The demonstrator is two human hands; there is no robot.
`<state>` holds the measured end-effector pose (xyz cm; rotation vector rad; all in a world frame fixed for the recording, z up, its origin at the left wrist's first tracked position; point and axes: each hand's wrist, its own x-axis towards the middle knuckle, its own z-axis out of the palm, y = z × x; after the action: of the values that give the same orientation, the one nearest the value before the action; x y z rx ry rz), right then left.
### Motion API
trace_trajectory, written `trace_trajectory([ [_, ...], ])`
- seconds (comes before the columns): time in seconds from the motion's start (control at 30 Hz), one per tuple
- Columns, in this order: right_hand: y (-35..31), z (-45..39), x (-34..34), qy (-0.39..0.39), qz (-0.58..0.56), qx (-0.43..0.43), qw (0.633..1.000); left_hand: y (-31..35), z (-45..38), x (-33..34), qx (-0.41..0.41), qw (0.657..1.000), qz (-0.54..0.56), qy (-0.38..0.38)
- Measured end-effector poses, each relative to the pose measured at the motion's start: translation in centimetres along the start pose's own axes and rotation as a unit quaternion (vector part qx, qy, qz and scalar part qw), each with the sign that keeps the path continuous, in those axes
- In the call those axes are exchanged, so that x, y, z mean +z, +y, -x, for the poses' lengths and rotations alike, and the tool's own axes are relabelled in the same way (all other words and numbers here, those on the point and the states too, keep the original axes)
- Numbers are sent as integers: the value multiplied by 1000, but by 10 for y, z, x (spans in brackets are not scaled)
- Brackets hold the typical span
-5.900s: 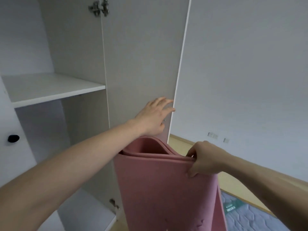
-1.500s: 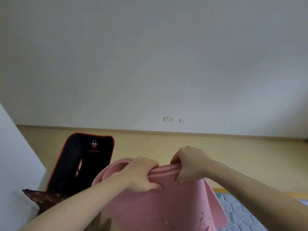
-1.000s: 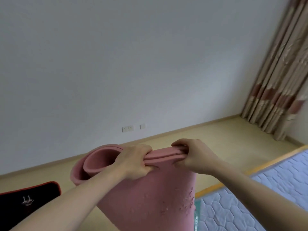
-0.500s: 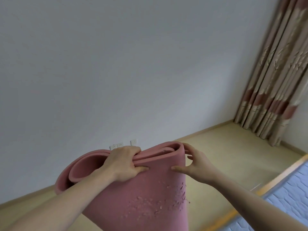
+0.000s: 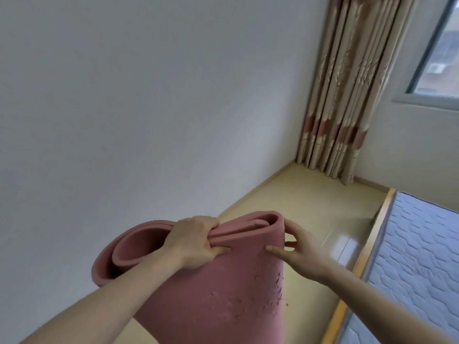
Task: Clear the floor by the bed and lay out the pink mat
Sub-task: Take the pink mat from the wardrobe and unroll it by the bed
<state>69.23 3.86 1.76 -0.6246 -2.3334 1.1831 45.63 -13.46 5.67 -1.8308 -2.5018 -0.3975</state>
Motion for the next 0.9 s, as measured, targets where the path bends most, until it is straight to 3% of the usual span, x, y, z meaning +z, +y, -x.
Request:
trace_trajectory([
  [0.37, 88, -87, -40, 78, -13, 107, 991, -16, -187, 44, 101, 994, 14, -33],
  [0.9, 208, -291, -157, 212, -7, 129, 969, -13, -493, 96, 157, 985, 73, -23],
])
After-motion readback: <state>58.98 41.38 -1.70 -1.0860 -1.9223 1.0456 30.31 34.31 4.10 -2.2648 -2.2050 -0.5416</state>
